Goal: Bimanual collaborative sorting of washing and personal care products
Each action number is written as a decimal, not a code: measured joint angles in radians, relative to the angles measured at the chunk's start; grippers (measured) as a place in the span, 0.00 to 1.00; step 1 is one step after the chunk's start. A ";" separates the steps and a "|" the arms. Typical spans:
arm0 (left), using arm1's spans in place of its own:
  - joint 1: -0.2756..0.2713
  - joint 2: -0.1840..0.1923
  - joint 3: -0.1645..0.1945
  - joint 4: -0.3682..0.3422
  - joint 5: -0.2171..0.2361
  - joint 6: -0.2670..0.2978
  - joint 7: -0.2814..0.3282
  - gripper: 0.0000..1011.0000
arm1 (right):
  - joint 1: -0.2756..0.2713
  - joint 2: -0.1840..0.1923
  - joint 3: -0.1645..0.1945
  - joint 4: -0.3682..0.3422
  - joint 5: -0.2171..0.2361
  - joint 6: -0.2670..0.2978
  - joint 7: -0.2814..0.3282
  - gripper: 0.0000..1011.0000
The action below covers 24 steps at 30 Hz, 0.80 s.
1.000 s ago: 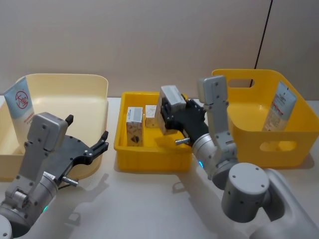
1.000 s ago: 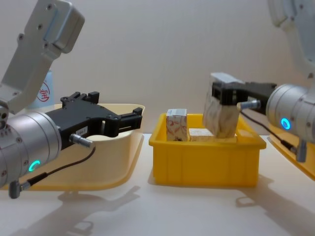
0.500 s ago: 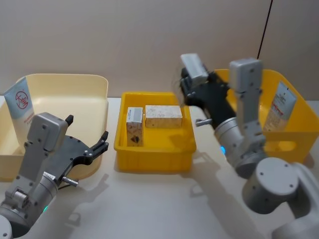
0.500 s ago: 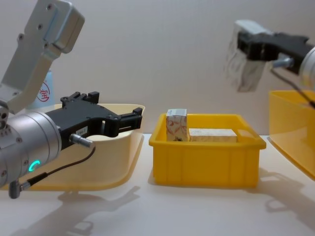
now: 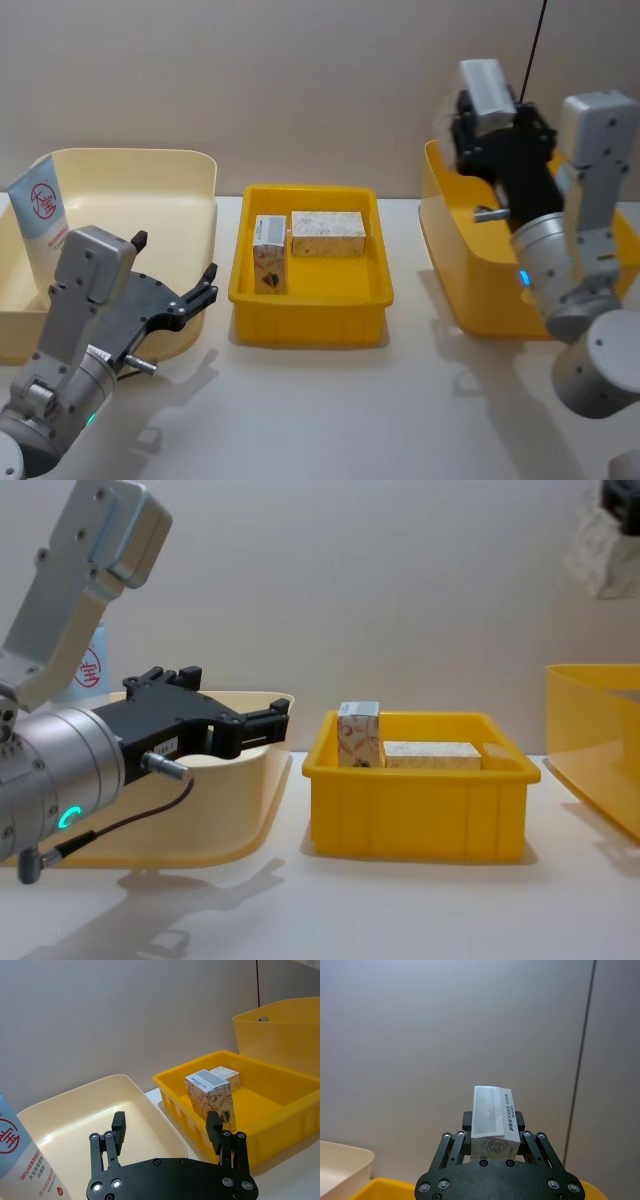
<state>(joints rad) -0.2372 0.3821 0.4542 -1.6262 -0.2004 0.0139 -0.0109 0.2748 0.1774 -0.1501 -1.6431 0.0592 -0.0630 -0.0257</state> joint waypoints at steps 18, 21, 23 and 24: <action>0.000 0.000 0.000 0.000 0.000 0.000 0.000 0.99 | -0.061 0.003 0.103 -0.056 -0.029 0.116 -0.079 0.44; 0.000 0.000 0.000 0.000 0.000 0.000 0.000 0.99 | -0.068 -0.001 0.111 -0.058 -0.029 0.146 -0.082 0.44; 0.000 0.000 0.000 0.000 0.000 0.000 0.000 0.99 | -0.071 -0.004 0.115 -0.059 -0.027 0.170 -0.082 0.44; 0.000 0.000 0.000 0.000 0.000 0.000 0.000 0.99 | -0.072 -0.005 0.117 -0.059 -0.026 0.179 -0.082 0.44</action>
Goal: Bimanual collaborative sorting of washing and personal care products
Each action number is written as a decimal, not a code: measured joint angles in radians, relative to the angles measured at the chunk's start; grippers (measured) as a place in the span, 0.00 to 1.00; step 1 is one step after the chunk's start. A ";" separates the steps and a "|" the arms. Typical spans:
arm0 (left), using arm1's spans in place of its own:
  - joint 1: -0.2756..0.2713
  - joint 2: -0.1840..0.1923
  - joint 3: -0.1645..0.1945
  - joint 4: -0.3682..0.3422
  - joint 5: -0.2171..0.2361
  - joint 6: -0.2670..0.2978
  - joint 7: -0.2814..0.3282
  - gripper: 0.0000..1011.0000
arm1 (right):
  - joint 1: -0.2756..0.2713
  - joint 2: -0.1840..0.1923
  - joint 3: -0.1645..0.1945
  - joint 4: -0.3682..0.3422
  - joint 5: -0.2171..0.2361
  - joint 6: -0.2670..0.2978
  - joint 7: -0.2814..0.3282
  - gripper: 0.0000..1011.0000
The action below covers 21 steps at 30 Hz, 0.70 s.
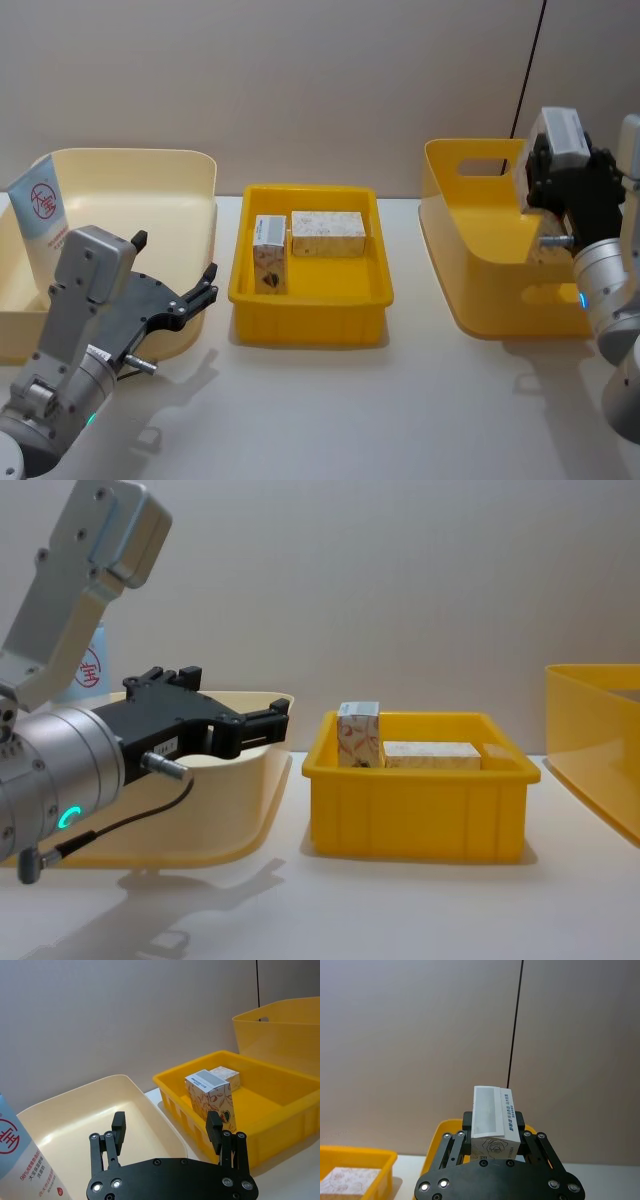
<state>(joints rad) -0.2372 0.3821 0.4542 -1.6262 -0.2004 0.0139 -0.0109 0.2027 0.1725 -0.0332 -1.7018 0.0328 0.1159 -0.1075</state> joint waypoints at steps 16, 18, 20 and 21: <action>0.000 0.000 0.000 0.000 0.000 0.000 0.000 0.99 | 0.013 -0.033 0.002 0.051 0.022 0.140 0.021 0.44; 0.000 0.000 0.000 0.000 0.000 0.000 0.000 0.99 | 0.016 -0.037 0.002 0.059 0.023 0.152 0.022 0.44; 0.000 0.000 0.000 0.000 0.000 0.000 0.000 0.99 | 0.018 -0.040 0.001 0.064 0.023 0.159 0.023 0.45; 0.000 0.000 0.000 0.000 0.000 0.000 0.000 0.99 | 0.019 -0.041 0.001 0.066 0.023 0.163 0.023 0.48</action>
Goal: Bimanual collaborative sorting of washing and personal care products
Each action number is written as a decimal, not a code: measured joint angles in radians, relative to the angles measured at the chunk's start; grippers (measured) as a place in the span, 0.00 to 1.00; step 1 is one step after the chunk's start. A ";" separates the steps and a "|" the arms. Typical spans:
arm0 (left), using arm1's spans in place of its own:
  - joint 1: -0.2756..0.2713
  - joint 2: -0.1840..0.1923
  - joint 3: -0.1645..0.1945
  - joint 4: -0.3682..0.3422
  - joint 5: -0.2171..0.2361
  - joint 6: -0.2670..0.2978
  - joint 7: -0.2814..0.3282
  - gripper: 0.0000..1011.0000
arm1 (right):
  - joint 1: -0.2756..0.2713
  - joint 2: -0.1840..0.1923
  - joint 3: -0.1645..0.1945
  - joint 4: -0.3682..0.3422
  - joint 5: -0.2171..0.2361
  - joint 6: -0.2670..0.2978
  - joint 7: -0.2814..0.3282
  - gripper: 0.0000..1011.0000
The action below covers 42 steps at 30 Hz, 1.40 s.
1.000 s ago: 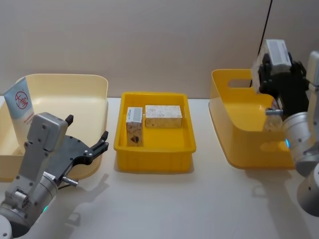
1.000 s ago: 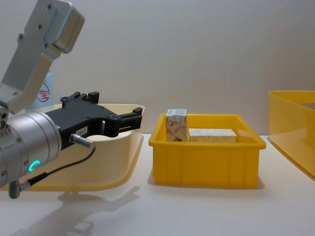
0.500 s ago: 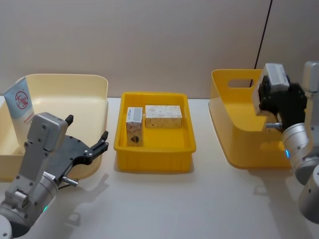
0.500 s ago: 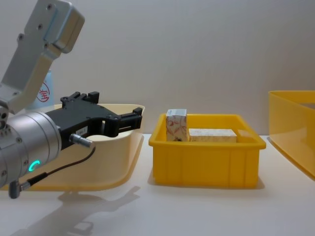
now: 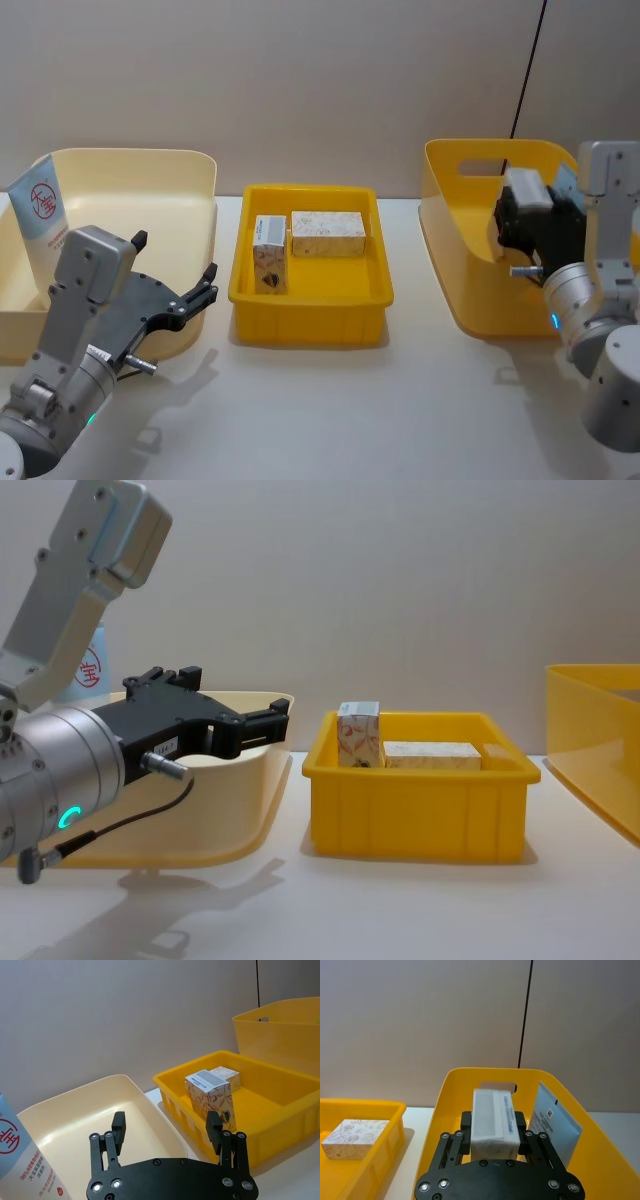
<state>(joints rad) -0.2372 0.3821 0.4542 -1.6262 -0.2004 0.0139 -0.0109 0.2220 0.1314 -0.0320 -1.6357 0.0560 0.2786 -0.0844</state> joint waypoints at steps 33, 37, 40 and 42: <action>0.000 0.000 0.000 0.000 0.000 0.000 0.000 0.99 | 0.013 -0.017 -0.002 0.034 0.005 0.047 0.005 0.99; 0.000 0.000 0.000 0.000 0.000 0.000 0.000 0.99 | 0.013 -0.018 -0.002 0.035 0.005 0.049 0.005 0.99; 0.000 0.000 0.000 0.000 0.000 0.000 0.000 0.99 | 0.013 -0.018 -0.002 0.035 0.005 0.049 0.005 0.99; 0.000 0.000 0.000 0.000 0.000 0.000 0.000 0.99 | 0.013 -0.018 -0.001 0.035 0.005 0.049 0.006 0.99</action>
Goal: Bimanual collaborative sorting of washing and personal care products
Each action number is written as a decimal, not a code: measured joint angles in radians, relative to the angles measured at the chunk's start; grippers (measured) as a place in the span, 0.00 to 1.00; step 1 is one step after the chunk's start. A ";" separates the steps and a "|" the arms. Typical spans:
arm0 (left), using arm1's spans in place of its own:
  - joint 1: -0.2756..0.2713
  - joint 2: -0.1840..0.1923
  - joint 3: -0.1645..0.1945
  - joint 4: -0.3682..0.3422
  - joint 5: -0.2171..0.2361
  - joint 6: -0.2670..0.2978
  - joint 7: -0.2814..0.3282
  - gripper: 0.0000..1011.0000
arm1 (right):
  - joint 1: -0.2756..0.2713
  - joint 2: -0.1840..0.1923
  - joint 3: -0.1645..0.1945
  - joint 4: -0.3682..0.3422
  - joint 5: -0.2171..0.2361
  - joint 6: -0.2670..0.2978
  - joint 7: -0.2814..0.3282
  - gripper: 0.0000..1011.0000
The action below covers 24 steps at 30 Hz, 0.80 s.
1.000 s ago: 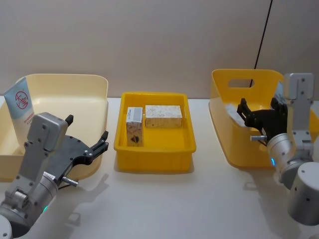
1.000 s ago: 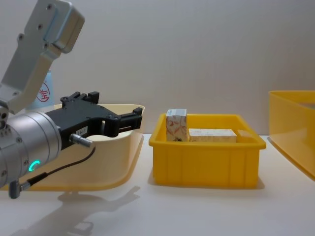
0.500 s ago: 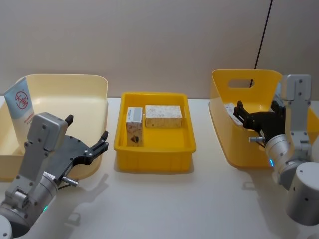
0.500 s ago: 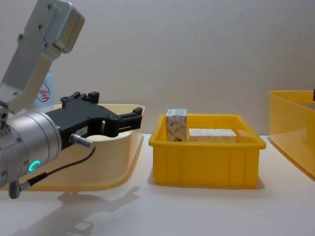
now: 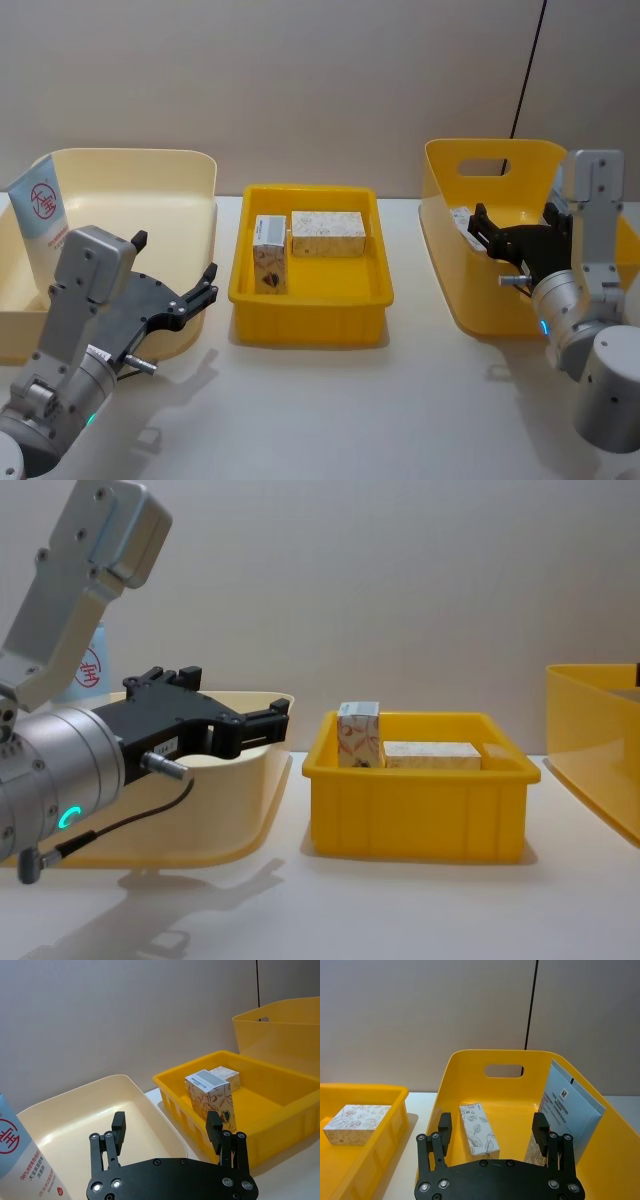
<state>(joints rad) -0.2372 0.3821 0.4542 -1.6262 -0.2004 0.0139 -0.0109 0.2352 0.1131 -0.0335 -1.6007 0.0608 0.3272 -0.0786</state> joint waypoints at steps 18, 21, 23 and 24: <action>0.000 0.000 0.000 0.000 0.000 0.000 0.000 0.99 | -0.041 0.009 -0.002 -0.043 0.007 -0.137 0.061 0.99; 0.000 0.000 0.000 0.000 0.000 0.000 0.000 0.99 | -0.050 0.011 -0.002 -0.055 0.009 -0.151 0.070 0.99; 0.000 0.000 0.000 0.000 0.000 0.000 0.000 0.99 | -0.050 0.011 -0.003 -0.055 0.010 -0.151 0.070 0.99; 0.000 0.000 0.000 0.000 0.000 0.000 0.000 0.99 | -0.051 0.012 -0.003 -0.055 0.011 -0.151 0.070 0.99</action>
<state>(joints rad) -0.2372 0.3821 0.4542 -1.6262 -0.2004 0.0139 -0.0109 0.1846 0.1252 -0.0365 -1.6554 0.0714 0.1758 -0.0085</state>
